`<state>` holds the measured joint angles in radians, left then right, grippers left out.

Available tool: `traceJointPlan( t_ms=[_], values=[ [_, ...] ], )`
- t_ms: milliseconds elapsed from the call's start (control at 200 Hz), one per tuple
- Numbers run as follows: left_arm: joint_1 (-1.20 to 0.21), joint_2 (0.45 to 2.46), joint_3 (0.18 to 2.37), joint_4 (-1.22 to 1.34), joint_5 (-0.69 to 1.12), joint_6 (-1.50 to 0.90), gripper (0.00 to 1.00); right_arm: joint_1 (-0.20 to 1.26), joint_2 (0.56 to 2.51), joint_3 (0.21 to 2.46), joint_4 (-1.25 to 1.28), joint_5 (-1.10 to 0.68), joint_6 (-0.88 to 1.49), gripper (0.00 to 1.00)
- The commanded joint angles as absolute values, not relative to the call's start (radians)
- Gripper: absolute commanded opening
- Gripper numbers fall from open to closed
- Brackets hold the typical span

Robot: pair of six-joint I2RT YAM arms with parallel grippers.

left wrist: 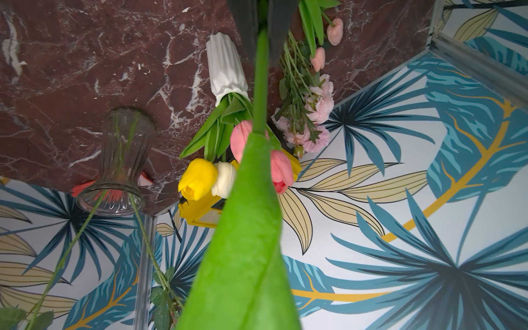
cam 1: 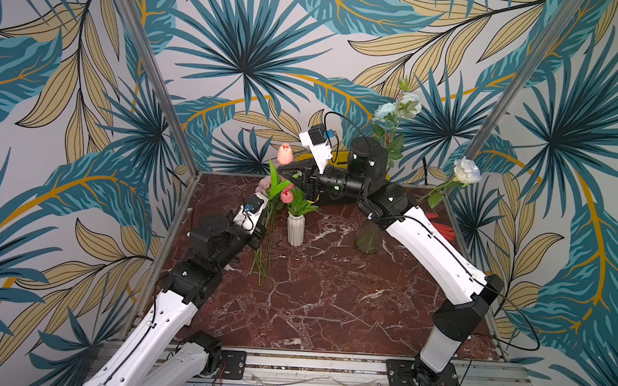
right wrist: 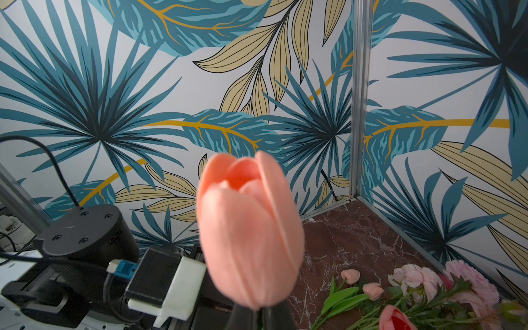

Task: Pick out pink flowers from the vase
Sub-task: Place the flower at the center of the board.

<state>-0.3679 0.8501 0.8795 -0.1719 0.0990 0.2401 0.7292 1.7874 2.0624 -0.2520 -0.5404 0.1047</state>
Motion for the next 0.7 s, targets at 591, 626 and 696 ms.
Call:
traceJointPlan(
  t_ms=[591,626,696],
  values=[
    [-0.216,0.851,0.805,-0.204,0.108,-0.224,0.00,0.700,1.662,1.836,-0.003,-0.440,0.126,0.46],
    [-0.173,0.854,0.785,-0.207,0.131,-0.293,0.00,0.698,1.640,1.803,0.025,-0.391,0.128,0.46],
    [-0.124,0.874,0.737,-0.188,0.143,-0.422,0.00,0.695,1.594,1.738,0.073,-0.277,0.114,0.47]
  ],
)
